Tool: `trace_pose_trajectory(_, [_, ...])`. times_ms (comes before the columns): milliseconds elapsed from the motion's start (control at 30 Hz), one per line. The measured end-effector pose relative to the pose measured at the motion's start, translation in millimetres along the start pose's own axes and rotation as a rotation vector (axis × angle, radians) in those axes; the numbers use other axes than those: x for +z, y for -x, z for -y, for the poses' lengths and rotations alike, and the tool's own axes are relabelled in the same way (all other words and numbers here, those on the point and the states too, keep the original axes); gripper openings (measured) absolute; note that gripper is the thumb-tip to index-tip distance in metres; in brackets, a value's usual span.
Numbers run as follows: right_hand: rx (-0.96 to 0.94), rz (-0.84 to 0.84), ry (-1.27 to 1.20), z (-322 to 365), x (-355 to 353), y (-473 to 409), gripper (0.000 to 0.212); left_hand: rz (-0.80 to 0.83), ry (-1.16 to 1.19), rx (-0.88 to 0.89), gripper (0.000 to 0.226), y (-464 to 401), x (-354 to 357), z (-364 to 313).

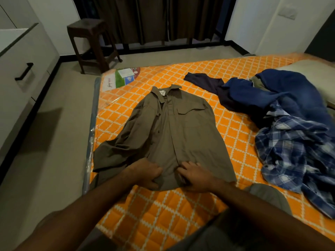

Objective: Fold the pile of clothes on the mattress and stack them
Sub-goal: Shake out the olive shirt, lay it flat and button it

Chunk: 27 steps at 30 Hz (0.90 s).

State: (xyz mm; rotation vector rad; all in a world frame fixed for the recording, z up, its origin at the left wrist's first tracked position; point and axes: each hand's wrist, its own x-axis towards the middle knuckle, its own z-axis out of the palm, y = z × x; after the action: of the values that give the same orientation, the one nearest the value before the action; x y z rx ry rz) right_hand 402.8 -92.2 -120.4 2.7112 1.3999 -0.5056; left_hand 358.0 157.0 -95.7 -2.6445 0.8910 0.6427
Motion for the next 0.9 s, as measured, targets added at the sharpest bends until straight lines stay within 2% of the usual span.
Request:
trace_pose_trajectory(100, [0.066, -0.052, 0.095, 8.4, 7.2, 14.4, 0.079, -0.094, 0.013, -0.022, 0.065, -11.6, 3.2, -18.9])
trace_pose_trajectory(200, [0.192, -0.062, 0.083, 14.4, 8.2, 21.2, 0.068, -0.168, 0.038, -0.081, 0.057, -23.2, 2.0, -40.1])
trace_pose_trajectory(267, [0.251, -0.088, -0.124, 5.0, 0.3, 22.2, 0.059, -0.206, 0.084, -0.097, 0.053, -28.4, 2.8, -49.2])
trace_pose_trajectory(367, [0.318, -0.208, -0.73, -24.8, -34.3, 26.8, 0.045, -0.247, 0.104, -0.076, 0.053, -34.2, 9.5, -51.6])
trace_pose_trajectory(433, [0.445, -0.433, -1.033, -53.6, -55.7, 35.5, 0.045, -0.315, 0.092, -0.062, 0.057, -39.2, 12.7, -50.9])
trace_pose_trajectory(533, [0.776, -0.886, -1.434, -99.8, -59.5, 58.8, 0.032, -0.295, 0.059, -0.121, 0.079, -45.6, 1.9, -58.4])
trace_pose_trajectory(600, [0.986, -1.163, -1.6, -125.5, -44.1, 78.5, 0.026, -0.297, 0.014, -0.151, 0.08, -52.3, -6.1, -67.2])
trace_pose_trajectory(667, [1.188, -1.291, -1.465, -142.0, -26.8, 97.9, 0.034, -0.32, -0.012, -0.149, 0.07, -60.8, -17.4, -78.2])
trace_pose_trajectory(700, [1.266, -1.245, -1.264, -143.4, -21.1, 104.7, 0.038, -0.31, -0.013, -0.148, 0.063, -66.1, -20.2, -82.6])
trace_pose_trajectory(767, [1.32, -0.991, -0.726, -135.3, -14.6, 110.9, 0.044, -0.289, -0.011, -0.134, 0.044, -77.1, -26.3, -91.2])
trace_pose_trajectory(833, [1.109, -0.746, -0.263, -120.3, -13.3, 107.4, 0.044, -0.26, -0.042, -0.113, 0.031, -84.9, -30.4, -94.7])
trace_pose_trajectory(867, [0.907, -0.61, -0.168, -113.2, -12.9, 101.8, 0.043, -0.24, -0.07, -0.108, 0.027, -88.2, -31.3, -95.1])
trace_pose_trajectory(900, [0.698, -0.446, -0.178, -107.2, -10.6, 96.6, 0.044, -0.212, -0.066, -0.124, 0.024, -89.8, -33.6, -94.9])
